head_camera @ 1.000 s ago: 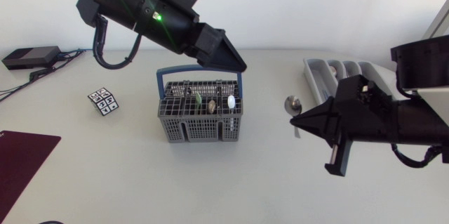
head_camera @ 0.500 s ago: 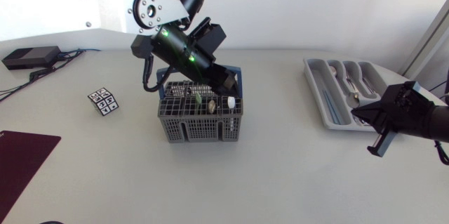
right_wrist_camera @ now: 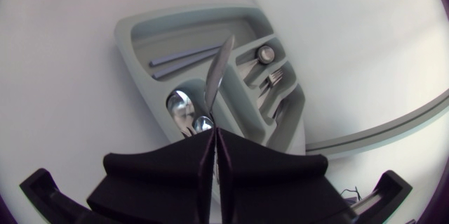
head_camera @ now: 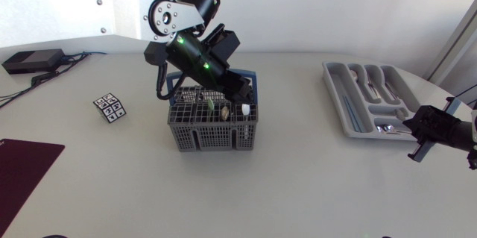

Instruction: Transfer all utensils from the basket to the drawer tray.

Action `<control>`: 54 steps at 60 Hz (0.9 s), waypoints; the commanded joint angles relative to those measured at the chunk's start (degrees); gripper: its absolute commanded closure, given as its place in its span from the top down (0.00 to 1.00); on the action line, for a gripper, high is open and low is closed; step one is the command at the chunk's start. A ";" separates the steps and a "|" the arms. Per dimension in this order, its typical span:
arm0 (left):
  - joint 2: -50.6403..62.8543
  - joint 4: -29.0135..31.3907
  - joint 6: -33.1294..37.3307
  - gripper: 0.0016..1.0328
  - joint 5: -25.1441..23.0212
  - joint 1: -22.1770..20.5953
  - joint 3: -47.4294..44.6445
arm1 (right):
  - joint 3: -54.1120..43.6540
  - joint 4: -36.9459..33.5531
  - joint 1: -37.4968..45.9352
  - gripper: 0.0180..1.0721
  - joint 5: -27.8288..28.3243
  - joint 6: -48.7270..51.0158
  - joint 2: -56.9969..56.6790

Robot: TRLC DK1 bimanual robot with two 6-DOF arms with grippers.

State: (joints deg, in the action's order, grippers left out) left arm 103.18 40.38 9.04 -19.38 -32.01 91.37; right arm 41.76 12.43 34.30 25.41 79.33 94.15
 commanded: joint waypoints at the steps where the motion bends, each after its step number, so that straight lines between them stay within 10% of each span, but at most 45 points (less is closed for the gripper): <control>1: 1.24 -0.13 -0.86 0.68 0.13 -0.16 -1.99 | 2.54 1.55 0.50 0.05 -1.15 2.58 2.53; 21: 1.50 -0.13 -1.22 0.68 0.74 -0.25 -2.52 | 1.92 13.06 -0.20 0.06 -7.13 9.18 11.58; 44: 4.40 -1.18 -2.45 0.67 3.38 -1.48 -1.11 | -4.14 13.59 -1.35 0.96 -7.65 6.19 3.85; 54: 5.72 -2.32 -3.68 0.59 5.49 -1.83 -0.14 | -7.48 11.13 -3.63 0.96 -7.65 2.76 -3.09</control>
State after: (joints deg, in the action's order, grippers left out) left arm 107.13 38.46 7.25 -14.57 -33.52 90.37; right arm 36.73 25.02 31.86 17.91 83.92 94.61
